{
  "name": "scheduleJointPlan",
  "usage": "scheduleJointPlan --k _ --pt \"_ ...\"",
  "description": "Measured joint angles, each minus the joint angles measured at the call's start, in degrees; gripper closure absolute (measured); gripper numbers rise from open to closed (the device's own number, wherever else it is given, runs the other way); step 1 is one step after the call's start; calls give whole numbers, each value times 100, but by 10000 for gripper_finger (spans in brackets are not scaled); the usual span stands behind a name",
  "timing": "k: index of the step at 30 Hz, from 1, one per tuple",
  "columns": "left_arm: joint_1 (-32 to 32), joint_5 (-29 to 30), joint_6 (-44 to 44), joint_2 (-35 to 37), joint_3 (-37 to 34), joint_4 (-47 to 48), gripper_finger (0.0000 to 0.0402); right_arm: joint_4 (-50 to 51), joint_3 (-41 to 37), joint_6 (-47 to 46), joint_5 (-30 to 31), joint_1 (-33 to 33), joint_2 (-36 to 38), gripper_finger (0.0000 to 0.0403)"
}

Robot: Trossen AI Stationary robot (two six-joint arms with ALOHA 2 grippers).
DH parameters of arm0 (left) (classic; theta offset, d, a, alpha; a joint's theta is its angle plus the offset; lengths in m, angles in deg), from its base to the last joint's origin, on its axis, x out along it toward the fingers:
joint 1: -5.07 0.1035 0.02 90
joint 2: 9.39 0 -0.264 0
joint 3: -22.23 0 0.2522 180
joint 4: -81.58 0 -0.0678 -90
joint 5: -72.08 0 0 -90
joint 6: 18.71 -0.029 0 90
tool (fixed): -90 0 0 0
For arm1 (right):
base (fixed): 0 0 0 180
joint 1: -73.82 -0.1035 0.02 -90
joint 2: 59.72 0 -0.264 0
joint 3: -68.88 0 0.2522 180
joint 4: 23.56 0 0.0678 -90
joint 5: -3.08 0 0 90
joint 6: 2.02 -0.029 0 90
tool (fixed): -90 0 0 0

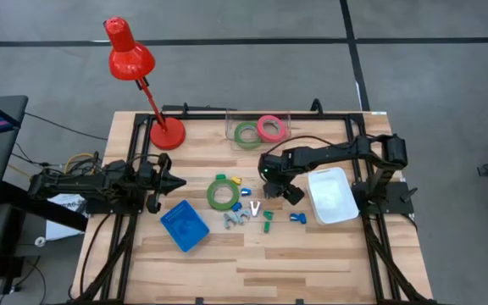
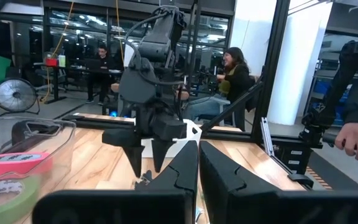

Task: Pick and place Stapler, Stapler remover, tape
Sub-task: Put the black stapler remover into the white bin

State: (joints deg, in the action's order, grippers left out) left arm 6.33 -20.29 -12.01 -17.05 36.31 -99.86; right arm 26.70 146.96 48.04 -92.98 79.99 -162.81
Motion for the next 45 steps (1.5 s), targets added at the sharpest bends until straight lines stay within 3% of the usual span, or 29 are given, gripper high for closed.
scheduleJointPlan --k 11,17,26,45 --pt "0 0 1 0 0 -37 394 62 13 -4 194 -86 166 264" --pt "0 1 1 0 0 -37 394 64 12 -11 167 -95 341 297" --pt "0 2 0 0 0 -37 394 34 -358 -7 159 -268 345 301" --pt "0 1 0 0 0 -37 394 -255 -363 -7 156 -305 345 310"
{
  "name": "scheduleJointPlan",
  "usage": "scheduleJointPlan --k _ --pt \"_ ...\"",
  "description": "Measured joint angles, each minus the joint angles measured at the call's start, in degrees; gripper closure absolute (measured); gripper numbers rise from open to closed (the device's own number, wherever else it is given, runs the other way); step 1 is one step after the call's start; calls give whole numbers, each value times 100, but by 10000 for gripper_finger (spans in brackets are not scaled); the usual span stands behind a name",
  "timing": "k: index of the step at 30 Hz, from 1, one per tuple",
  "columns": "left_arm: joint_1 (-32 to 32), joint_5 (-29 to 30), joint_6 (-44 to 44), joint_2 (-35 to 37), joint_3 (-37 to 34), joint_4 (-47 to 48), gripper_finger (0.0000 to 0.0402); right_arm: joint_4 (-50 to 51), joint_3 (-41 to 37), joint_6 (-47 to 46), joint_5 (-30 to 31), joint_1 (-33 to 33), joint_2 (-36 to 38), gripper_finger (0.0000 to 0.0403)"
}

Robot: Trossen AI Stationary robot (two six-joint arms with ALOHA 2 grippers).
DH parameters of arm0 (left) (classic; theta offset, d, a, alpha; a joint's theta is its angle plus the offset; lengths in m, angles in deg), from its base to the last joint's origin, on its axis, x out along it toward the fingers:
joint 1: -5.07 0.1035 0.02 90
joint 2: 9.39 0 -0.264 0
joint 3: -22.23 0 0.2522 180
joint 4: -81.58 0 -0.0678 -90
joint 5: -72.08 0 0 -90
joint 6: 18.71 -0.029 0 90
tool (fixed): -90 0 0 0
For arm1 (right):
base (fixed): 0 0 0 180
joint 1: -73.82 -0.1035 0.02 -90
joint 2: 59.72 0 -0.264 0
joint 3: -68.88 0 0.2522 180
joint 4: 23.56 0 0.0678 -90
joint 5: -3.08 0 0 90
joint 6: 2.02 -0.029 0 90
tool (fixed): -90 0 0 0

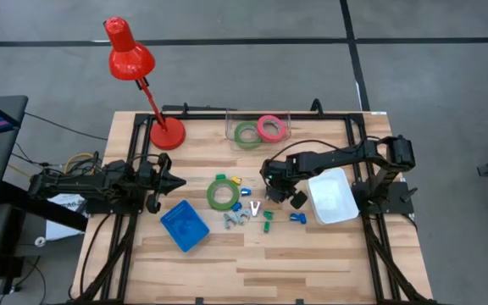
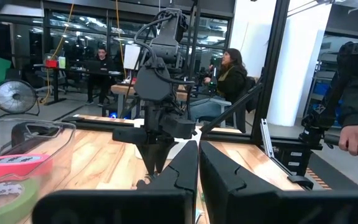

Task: Pick and place Stapler, Stapler remover, tape
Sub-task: Put the black stapler remover into the white bin

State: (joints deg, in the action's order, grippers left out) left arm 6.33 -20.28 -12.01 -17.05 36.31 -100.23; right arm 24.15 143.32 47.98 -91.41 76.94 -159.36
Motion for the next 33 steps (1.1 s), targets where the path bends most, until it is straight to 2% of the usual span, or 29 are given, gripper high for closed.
scheduleJointPlan --k 13,20,33 --pt "0 1 0 0 0 0 394 3 0 0 -11 0 0 354" --pt "0 1 0 0 0 0 394 25 0 0 -13 0 0 397" --pt "0 0 1 0 0 0 394 93 25 -227 -4 -7 109 402"
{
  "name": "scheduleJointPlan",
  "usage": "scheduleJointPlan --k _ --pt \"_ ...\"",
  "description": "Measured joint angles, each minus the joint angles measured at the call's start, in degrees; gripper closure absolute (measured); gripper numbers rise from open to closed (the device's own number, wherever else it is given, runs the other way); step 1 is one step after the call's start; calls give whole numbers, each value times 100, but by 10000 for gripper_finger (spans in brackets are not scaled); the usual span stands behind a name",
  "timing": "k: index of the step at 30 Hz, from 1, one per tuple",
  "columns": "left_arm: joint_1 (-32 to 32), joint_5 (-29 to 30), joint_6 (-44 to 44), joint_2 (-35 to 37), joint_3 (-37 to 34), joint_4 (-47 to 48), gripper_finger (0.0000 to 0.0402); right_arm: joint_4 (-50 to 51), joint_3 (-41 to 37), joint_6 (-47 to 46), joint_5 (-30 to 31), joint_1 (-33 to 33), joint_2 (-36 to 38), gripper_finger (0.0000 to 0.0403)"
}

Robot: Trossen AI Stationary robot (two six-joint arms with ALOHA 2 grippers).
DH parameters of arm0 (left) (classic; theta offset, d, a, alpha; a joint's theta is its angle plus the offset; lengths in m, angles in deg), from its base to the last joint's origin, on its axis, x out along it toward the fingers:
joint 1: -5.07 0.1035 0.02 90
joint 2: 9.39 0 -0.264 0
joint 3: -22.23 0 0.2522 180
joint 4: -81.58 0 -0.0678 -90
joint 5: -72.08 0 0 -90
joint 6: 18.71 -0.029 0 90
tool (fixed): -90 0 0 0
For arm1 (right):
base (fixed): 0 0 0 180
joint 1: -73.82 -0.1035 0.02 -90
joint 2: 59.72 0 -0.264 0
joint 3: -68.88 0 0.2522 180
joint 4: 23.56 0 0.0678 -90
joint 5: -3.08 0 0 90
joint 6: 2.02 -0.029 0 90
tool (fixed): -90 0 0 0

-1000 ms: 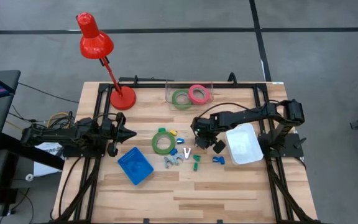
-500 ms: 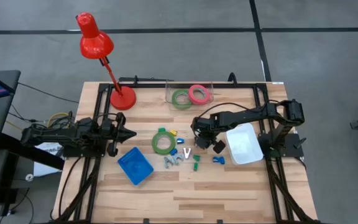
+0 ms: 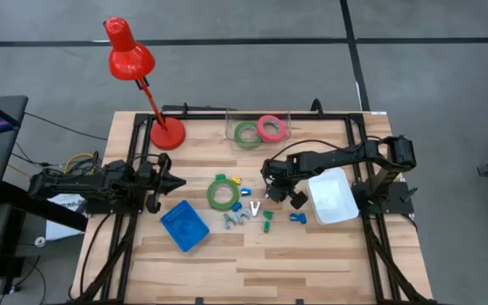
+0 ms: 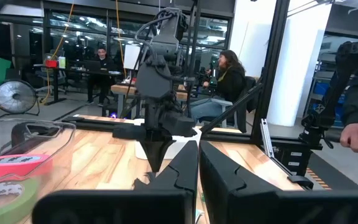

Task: Pick and place Stapler, Stapler remover, tape
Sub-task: Put the black stapler remover into the white bin

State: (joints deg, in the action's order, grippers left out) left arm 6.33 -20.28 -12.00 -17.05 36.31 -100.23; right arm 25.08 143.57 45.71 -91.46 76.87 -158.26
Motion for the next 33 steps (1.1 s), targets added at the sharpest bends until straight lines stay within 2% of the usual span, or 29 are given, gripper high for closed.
scheduleJointPlan --k 14,24,33 --pt "0 -1 0 -2 0 -15 394 130 10 -280 9 2 791 403" --pt "0 -1 0 -2 0 -45 394 72 6 -277 9 118 730 403" --pt "0 -2 1 -2 0 -50 394 -683 -7 -315 33 120 421 403"
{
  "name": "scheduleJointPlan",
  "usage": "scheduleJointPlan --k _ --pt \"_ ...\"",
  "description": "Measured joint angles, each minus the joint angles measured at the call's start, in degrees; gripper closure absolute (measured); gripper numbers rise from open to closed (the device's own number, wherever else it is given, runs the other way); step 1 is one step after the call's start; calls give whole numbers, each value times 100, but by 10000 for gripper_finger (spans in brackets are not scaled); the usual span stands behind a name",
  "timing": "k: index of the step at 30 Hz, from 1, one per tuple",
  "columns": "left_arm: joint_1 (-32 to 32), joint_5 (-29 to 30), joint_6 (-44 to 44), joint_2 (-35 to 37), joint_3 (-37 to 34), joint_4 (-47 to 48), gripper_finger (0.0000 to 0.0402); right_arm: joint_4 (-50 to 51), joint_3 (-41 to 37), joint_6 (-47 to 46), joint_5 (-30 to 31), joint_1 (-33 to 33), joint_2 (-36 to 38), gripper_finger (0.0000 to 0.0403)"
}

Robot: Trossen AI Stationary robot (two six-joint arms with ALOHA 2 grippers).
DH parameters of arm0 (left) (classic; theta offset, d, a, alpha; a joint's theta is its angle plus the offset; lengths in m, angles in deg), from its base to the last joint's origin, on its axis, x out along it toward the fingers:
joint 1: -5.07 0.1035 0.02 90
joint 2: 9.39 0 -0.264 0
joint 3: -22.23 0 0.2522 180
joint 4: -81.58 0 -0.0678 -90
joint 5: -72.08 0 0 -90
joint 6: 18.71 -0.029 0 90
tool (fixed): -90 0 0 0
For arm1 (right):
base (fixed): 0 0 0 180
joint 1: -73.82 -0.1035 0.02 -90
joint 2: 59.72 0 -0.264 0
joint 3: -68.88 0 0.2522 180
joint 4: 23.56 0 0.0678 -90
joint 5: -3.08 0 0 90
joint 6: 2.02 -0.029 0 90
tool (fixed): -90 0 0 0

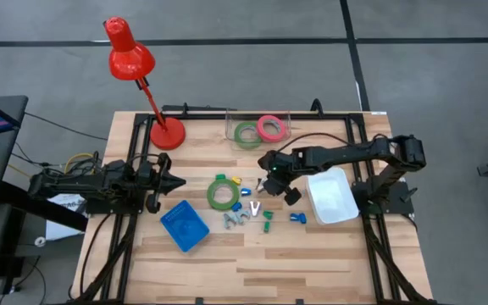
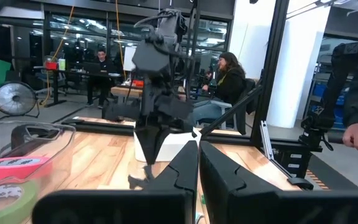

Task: Pick and place Stapler, Stapler remover, tape
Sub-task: Put the black stapler remover into the white bin

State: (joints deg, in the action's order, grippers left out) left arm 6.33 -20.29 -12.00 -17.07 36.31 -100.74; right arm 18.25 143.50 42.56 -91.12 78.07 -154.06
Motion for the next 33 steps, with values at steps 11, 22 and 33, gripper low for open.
scheduleJointPlan --k 11,22,33 --pt "0 1 -1 2 0 -65 394 -78 13 -158 187 -3 -525 403" --pt "0 0 -1 2 0 -94 394 48 13 -301 126 57 -525 375" --pt "0 1 0 1 0 -120 394 208 -22 -520 98 101 -525 291"
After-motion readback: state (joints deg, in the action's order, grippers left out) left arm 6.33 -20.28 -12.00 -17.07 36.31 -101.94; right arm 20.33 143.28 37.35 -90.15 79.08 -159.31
